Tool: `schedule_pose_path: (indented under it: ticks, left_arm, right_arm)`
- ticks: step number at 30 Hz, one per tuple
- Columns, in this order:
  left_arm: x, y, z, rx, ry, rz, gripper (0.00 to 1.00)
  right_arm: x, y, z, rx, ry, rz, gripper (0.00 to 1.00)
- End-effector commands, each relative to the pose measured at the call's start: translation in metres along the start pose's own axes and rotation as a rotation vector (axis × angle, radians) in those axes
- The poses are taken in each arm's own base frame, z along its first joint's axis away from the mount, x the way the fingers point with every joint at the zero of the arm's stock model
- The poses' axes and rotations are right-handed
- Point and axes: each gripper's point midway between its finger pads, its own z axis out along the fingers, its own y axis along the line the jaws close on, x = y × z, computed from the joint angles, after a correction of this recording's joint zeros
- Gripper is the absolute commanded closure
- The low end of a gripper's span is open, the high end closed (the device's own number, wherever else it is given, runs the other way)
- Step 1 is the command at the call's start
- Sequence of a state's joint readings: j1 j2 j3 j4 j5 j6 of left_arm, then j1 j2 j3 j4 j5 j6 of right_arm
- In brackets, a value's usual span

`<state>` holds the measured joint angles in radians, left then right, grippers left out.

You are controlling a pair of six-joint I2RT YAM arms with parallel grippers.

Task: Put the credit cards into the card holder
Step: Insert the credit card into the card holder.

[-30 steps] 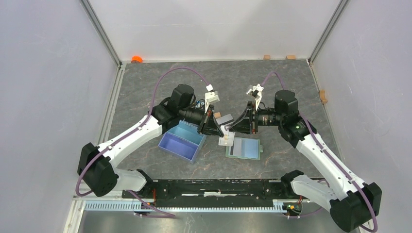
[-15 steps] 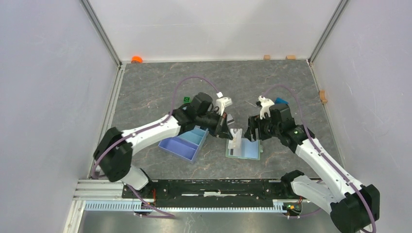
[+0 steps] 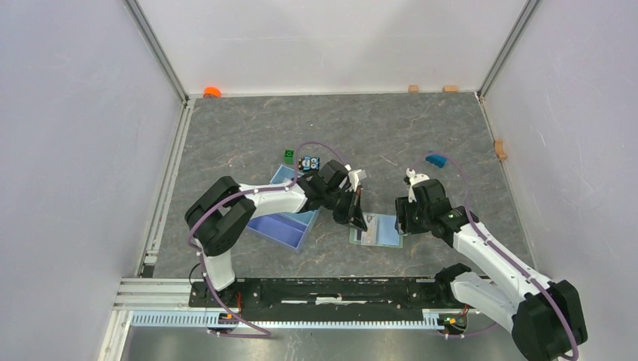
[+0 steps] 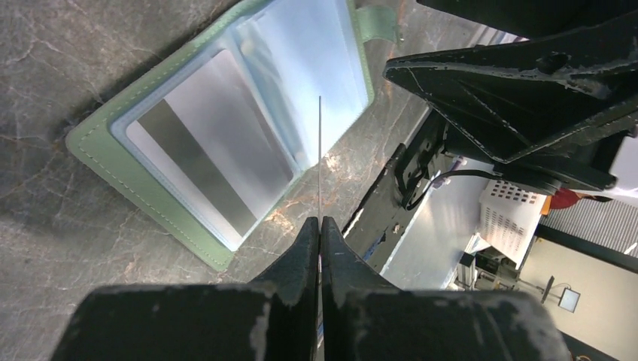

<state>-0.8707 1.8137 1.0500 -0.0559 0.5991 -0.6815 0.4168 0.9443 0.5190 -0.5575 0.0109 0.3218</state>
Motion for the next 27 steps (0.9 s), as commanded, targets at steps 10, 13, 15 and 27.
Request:
schedule_pose_path:
  ticks: [10,13,15,27]
  left_arm:
    - [-0.010,0.003,0.017,0.015,0.001,-0.041,0.98]
    - [-0.013,0.002,0.017,0.020,0.001,-0.046,0.98]
    - [-0.014,0.002,0.017,0.030,0.004,-0.063,0.98]
    - [-0.022,-0.003,0.021,0.105,0.002,-0.136,0.98]
  right_arm:
    - [0.002,-0.016,0.022,0.082,-0.041,0.016,0.58]
    - [0.007,-0.021,0.025,0.107,-0.028,0.009,0.70]
    - [0.009,-0.024,0.026,0.120,-0.021,0.010,0.77]
    - [0.019,-0.035,0.027,0.175,0.000,0.004,1.00]
